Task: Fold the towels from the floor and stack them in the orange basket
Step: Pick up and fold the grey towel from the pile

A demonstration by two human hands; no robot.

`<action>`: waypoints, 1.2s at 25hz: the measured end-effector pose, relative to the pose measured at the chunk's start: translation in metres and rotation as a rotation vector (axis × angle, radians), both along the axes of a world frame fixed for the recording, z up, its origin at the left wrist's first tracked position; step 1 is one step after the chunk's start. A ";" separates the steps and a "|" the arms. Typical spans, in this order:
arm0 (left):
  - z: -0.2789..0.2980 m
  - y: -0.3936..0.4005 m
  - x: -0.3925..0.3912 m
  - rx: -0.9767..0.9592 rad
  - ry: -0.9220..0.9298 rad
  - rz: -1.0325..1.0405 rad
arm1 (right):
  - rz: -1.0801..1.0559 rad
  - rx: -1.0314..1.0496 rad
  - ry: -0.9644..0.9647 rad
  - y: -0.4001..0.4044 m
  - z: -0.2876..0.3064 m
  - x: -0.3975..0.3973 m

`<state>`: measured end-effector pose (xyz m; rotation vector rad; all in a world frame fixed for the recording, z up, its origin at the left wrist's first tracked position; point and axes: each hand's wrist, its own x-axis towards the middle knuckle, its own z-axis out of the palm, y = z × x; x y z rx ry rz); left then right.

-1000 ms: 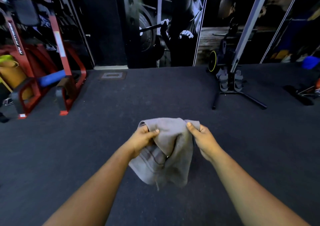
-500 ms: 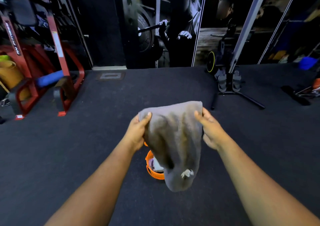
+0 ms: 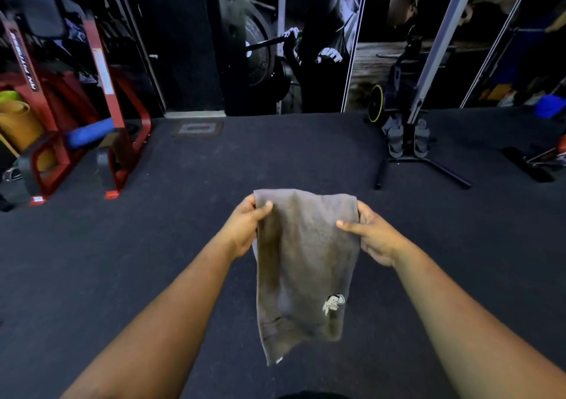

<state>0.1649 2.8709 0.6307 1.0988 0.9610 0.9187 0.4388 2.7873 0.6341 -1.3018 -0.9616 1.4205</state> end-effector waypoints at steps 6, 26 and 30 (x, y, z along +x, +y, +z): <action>0.008 0.018 -0.003 0.302 0.709 0.106 | -0.151 -0.062 -0.003 0.005 -0.007 0.005; 0.024 0.029 -0.015 0.393 0.813 0.205 | -0.442 0.032 -0.190 0.010 -0.011 -0.003; 0.024 0.024 -0.014 0.489 0.839 0.307 | -0.495 0.207 -0.343 0.009 -0.006 0.000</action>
